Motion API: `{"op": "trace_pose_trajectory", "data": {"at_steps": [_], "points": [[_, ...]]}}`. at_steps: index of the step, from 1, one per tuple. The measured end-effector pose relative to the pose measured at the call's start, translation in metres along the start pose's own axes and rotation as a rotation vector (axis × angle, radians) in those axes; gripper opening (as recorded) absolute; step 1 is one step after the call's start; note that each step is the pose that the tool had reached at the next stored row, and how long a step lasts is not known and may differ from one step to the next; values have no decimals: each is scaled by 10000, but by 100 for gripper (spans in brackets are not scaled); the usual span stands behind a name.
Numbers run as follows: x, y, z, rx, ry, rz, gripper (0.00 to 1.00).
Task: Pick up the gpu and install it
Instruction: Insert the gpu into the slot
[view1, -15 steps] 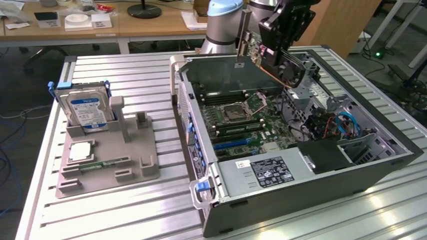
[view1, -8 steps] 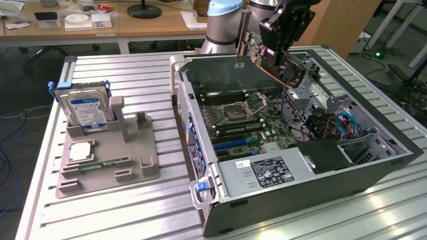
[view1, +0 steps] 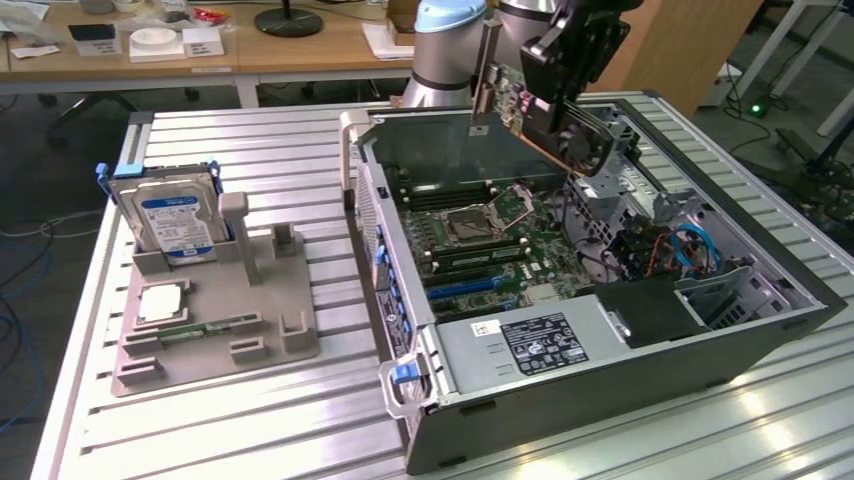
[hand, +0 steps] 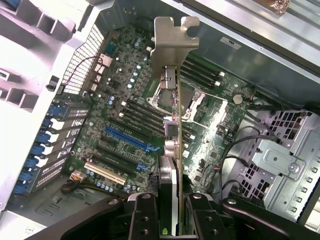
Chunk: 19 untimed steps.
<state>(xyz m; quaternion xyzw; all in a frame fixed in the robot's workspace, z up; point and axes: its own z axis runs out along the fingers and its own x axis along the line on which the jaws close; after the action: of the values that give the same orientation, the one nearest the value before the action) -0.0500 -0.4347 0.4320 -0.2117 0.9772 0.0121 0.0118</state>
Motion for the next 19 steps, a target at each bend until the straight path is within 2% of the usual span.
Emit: {"op": "trace_pose_trajectory", "data": {"at_steps": [19], "points": [[8,-18,0,-15,10,-557,27]]}}
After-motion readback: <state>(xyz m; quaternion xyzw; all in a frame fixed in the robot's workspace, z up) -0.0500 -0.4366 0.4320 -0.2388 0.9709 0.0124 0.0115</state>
